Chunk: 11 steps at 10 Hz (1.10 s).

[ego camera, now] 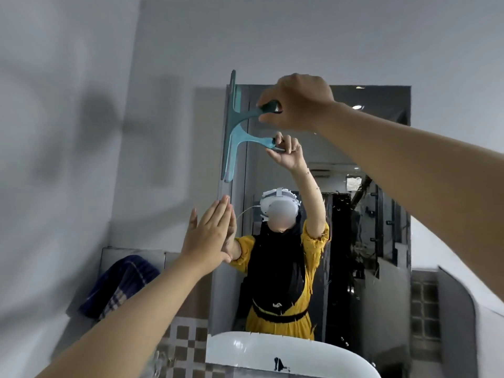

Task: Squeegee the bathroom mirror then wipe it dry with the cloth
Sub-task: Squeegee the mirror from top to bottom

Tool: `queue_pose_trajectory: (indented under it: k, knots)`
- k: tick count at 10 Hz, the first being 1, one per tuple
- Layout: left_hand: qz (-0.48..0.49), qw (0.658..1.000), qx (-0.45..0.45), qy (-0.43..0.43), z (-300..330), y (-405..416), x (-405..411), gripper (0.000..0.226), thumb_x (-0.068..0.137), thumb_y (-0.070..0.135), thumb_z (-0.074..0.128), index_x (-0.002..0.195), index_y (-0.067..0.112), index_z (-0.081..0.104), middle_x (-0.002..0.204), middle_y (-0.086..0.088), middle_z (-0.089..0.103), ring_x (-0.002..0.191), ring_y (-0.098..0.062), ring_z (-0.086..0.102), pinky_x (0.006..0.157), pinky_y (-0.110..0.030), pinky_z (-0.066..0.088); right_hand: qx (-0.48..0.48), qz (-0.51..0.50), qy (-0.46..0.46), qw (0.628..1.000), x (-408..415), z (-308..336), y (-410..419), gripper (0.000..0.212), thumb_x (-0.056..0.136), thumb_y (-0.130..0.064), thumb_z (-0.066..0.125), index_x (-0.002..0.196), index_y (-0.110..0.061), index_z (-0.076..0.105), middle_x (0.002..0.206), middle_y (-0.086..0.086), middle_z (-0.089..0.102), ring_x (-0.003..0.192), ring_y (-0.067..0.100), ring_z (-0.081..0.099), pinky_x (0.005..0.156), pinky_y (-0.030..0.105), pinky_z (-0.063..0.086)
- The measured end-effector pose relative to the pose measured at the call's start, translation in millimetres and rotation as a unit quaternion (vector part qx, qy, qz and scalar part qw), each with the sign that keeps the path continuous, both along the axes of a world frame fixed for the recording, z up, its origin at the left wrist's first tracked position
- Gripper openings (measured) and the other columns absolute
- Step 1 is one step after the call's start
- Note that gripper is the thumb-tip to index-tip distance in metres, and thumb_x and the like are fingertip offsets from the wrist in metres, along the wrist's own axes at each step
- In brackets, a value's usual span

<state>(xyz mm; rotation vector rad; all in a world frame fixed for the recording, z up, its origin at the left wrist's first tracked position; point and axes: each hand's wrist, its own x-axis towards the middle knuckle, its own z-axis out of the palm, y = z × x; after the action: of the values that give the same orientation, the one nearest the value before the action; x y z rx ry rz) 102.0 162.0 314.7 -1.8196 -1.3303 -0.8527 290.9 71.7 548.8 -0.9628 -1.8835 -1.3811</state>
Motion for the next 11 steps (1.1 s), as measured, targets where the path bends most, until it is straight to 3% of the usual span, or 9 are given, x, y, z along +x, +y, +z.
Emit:
queue_pose_trajectory:
  k: [1,2,8,11]
  knots:
    - [-0.044,0.998,-0.012,-0.032,-3,3,1,0.105,0.071,0.03,0.073,0.147,0.014,0.004,0.157,-0.003,-0.005,0.144,-0.021,-0.004,0.11,-0.043,-0.014,-0.003,-0.009,-0.001,1.0,-3,2,9,0.029,0.089,-0.044,0.059,0.112,-0.028,0.067,0.1,0.001,0.068,0.092,0.027,0.062,0.067,0.03,0.038]
    - [-0.044,0.999,-0.014,-0.023,-2,2,-1,0.105,0.071,0.031,0.074,0.147,0.011,0.004,0.158,-0.008,-0.002,0.144,-0.023,-0.003,0.112,-0.047,-0.006,-0.007,-0.002,0.008,1.0,0,3,15,0.027,0.089,-0.043,0.06,0.111,-0.029,0.067,0.1,-0.001,0.07,0.092,0.025,0.062,0.067,0.029,0.038]
    - [-0.058,0.997,-0.033,-0.051,-3,0,-5,0.103,0.071,0.029,0.075,0.147,0.016,0.007,0.158,-0.003,0.0,0.144,-0.019,-0.001,0.113,-0.048,-0.002,-0.031,-0.043,0.051,0.997,96,5,-9,0.031,0.085,-0.046,0.063,0.113,-0.032,0.067,0.105,-0.002,0.069,0.085,0.018,0.051,0.068,0.032,0.038]
    - [-0.04,0.997,-0.029,-0.064,-5,0,1,0.103,0.07,0.028,0.075,0.147,0.014,0.008,0.158,-0.005,0.003,0.144,-0.021,0.002,0.114,-0.05,0.001,-0.037,-0.088,0.095,0.991,171,-11,-31,0.028,0.085,-0.045,0.065,0.11,-0.033,0.068,0.084,-0.007,0.057,0.082,0.02,0.049,0.068,0.031,0.036]
